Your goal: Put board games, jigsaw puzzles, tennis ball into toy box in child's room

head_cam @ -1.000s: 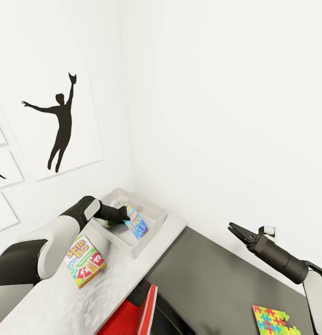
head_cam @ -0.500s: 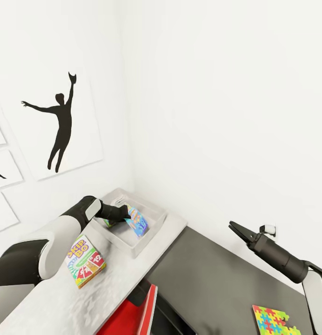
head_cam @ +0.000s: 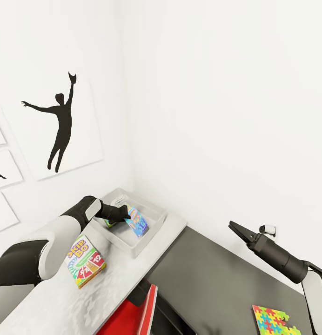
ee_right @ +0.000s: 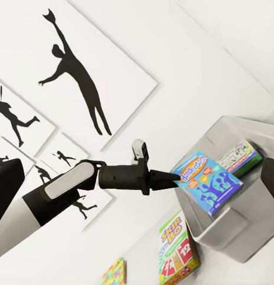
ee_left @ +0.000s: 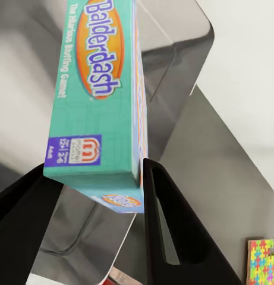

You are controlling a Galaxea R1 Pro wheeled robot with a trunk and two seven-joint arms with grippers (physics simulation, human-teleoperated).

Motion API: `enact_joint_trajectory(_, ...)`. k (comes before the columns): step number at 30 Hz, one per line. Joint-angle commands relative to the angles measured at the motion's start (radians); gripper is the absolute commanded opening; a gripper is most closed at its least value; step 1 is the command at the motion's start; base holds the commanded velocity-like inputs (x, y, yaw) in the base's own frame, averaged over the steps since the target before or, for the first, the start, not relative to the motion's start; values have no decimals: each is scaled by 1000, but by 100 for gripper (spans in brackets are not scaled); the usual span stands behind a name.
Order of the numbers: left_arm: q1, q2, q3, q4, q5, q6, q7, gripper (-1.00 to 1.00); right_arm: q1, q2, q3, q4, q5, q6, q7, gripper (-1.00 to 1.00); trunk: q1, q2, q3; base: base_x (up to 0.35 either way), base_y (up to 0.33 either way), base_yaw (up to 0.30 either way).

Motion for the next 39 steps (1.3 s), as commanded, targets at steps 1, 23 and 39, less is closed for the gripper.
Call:
enact_joint_trajectory(1, -1, 0, 8, -1, 0, 7, 1, -100, -1, 0, -1, 0, 0, 4, 2, 100, 1, -2, -2, 0, 0, 0)
enact_joint_trajectory(23, -1, 1, 8, -3, -1, 7, 1, 100, -1, -1, -1, 0, 0, 4, 3, 100, 1, -2, -2, 0, 0, 0)
enact_joint_trajectory(39, -1, 125, 10, -43, 5, 26, -122, 100, -1, -1, -1, 0, 0, 4, 4, 100, 1, -2, -2, 0, 0, 0)
